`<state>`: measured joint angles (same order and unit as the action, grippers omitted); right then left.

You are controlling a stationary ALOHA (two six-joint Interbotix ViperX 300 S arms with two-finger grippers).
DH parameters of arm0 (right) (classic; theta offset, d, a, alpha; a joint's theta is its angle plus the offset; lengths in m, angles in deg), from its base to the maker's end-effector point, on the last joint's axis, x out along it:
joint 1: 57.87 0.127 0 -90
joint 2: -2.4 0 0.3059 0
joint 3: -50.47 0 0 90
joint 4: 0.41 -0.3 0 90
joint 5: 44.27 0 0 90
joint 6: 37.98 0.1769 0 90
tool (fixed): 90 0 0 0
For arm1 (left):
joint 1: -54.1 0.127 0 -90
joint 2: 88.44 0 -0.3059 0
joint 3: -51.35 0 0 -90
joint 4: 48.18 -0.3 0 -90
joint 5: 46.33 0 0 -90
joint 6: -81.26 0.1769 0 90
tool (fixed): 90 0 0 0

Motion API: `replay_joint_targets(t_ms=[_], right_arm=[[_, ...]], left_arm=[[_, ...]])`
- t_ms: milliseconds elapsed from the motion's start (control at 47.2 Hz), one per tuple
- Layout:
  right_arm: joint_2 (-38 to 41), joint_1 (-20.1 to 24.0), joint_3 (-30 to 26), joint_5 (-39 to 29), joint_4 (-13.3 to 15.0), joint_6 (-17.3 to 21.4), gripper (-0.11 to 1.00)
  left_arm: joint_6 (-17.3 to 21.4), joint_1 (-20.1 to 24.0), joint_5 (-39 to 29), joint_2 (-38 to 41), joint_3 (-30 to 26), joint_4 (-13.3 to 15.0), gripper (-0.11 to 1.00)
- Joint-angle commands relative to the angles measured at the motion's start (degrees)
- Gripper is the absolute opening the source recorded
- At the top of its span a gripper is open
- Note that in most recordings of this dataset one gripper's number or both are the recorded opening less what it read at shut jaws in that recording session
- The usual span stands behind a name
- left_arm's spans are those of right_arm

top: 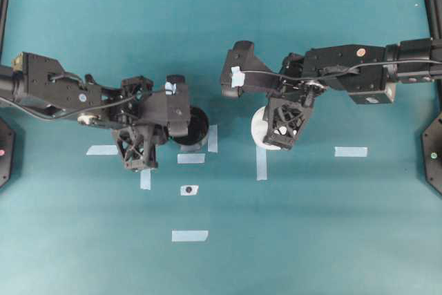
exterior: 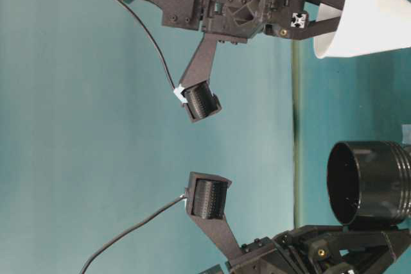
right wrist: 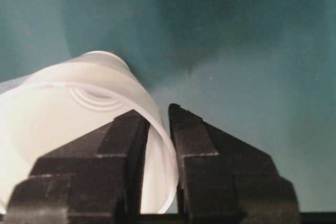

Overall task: Holding the cup holder with the left arm, the right arm places the cup into the cup holder.
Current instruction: 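Lift the black holder with left gripper and the white cup with right gripper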

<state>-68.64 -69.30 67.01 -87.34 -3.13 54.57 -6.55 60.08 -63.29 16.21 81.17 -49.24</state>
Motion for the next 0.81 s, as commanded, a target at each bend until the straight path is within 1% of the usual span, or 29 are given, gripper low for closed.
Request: replay_joint_targets(t_ms=[0, 339, 594, 785], right_arm=[[-2.0, 0.2, -0.6, 0.1, -0.4, 0.0, 0.17], [-3.3, 0.0, -0.6, -0.1, -3.1, 0.1, 0.07], [-5.2, -0.9, -0.7, -1.1, -5.7, 0.1, 0.07], [-6.7, -1.8, -0.8, -3.9, -6.5, 0.1, 0.05]], left_arm=[[0.1, -0.4, 0.4, -1.2, -1.1, -0.2, 0.24], [0.1, -0.4, 1.8, -2.5, -0.8, -0.2, 0.24], [0.1, -0.4, 1.8, -3.3, -0.6, -0.2, 0.24], [0.1, -0.4, 3.8, -3.7, 0.3, -0.2, 0.24]])
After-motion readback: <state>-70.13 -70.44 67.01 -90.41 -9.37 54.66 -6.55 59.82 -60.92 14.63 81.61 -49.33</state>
